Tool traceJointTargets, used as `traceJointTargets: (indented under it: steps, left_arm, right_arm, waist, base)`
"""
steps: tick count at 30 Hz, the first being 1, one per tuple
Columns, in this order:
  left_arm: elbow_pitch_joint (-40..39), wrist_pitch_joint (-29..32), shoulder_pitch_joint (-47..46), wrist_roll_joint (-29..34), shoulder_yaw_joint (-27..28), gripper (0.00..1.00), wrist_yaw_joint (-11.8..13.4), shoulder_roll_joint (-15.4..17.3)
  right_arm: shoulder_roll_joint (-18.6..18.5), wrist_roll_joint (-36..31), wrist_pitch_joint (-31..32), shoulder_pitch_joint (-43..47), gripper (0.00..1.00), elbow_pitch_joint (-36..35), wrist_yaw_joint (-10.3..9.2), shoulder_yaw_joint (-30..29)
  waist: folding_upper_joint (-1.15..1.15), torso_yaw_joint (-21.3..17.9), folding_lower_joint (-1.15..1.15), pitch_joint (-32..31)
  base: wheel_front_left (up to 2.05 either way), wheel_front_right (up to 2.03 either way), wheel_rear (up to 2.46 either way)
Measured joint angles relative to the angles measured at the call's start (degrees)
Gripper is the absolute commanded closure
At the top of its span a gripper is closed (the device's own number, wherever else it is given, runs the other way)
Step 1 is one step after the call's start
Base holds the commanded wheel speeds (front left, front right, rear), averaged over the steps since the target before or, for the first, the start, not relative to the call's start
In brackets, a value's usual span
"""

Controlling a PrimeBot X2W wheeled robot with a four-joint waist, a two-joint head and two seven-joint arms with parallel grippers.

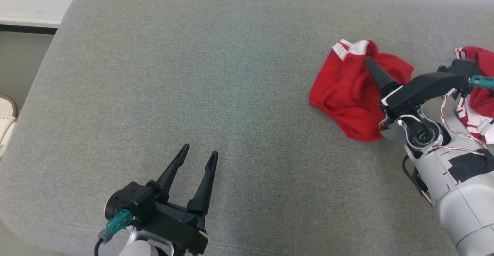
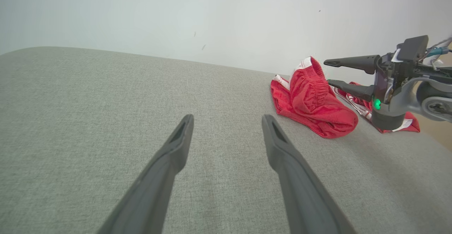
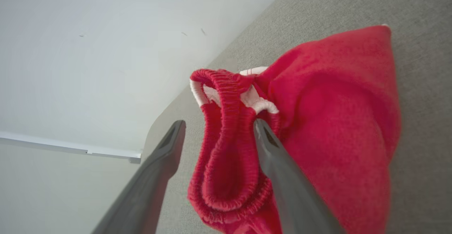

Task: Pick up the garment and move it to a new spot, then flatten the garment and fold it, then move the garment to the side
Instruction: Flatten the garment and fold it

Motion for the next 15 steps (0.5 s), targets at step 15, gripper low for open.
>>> traceJointTargets:
  steps: [15]
  left_arm:
    - [0.77,0.0,-0.06,0.74,1.23,0.0,-0.99,-0.91]
  right_arm:
    - [2.85,0.54,-1.2,-0.86,0.0,-1.6,4.45,0.86]
  waist:
    - [0.0,-0.59,0.0,-0.23]
  base:
    - [0.0,0.0,0.0]
